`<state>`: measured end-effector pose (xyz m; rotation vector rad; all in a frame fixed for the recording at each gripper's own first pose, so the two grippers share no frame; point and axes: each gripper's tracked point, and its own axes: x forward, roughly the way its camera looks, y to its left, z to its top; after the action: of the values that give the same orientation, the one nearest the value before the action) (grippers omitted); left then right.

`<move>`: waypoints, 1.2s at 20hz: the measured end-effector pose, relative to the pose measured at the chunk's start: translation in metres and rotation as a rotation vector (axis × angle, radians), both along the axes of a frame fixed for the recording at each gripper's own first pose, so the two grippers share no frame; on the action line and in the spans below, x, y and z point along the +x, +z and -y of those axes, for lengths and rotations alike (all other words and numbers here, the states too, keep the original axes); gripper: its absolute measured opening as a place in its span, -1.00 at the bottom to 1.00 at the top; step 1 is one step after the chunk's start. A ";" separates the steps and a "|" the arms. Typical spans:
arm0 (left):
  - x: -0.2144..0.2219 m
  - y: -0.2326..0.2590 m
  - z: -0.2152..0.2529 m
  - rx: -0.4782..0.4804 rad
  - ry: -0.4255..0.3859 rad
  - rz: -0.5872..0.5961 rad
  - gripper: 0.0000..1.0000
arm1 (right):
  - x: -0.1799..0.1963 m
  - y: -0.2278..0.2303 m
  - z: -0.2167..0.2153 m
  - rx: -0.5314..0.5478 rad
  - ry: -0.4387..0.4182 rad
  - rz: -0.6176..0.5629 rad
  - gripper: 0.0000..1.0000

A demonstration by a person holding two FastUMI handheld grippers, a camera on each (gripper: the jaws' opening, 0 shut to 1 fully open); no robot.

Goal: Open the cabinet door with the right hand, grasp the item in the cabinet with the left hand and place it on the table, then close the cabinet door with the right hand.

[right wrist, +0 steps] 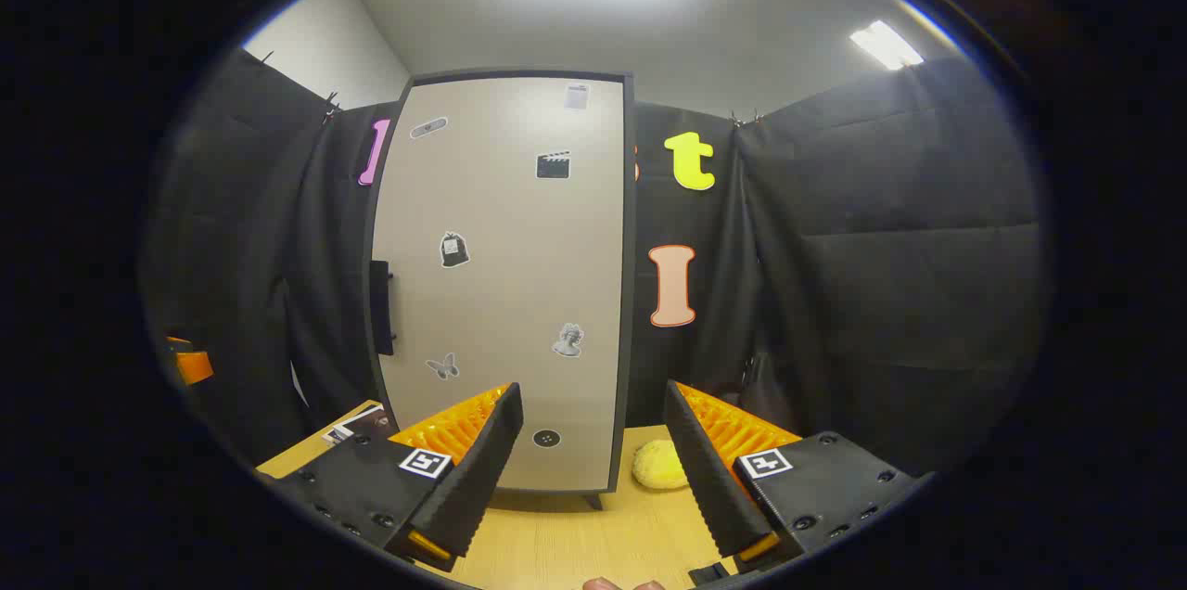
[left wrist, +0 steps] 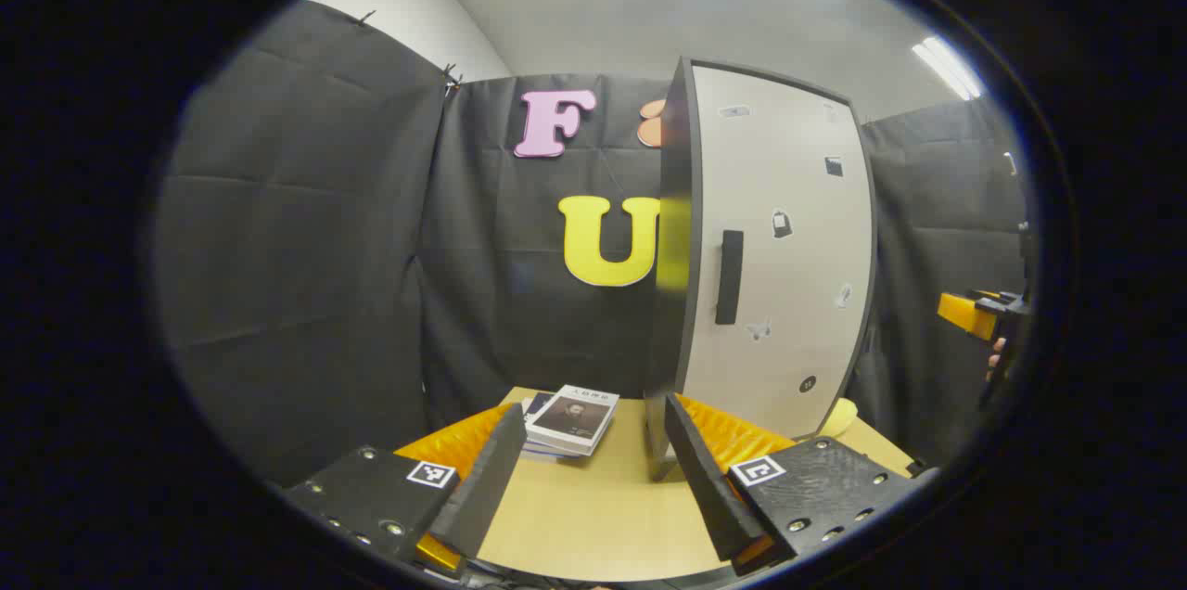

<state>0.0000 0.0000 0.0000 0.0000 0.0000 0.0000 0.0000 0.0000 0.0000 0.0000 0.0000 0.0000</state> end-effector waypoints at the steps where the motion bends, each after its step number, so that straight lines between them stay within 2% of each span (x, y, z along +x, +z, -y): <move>1: 0.001 -0.002 0.000 -0.005 0.000 -0.005 0.83 | 0.001 -0.001 -0.001 -0.002 0.001 -0.001 0.90; 13: -0.001 -0.018 -0.002 0.001 -0.002 -0.031 0.83 | 0.000 0.000 -0.012 0.005 0.018 -0.017 0.90; 24: -0.007 -0.028 -0.011 -0.004 0.008 -0.046 0.83 | 0.025 0.052 -0.063 0.034 0.109 0.063 0.90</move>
<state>-0.0068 0.0108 -0.0277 -0.0042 0.0457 0.0084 0.0253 0.0634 0.0522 0.0340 -0.0631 0.1086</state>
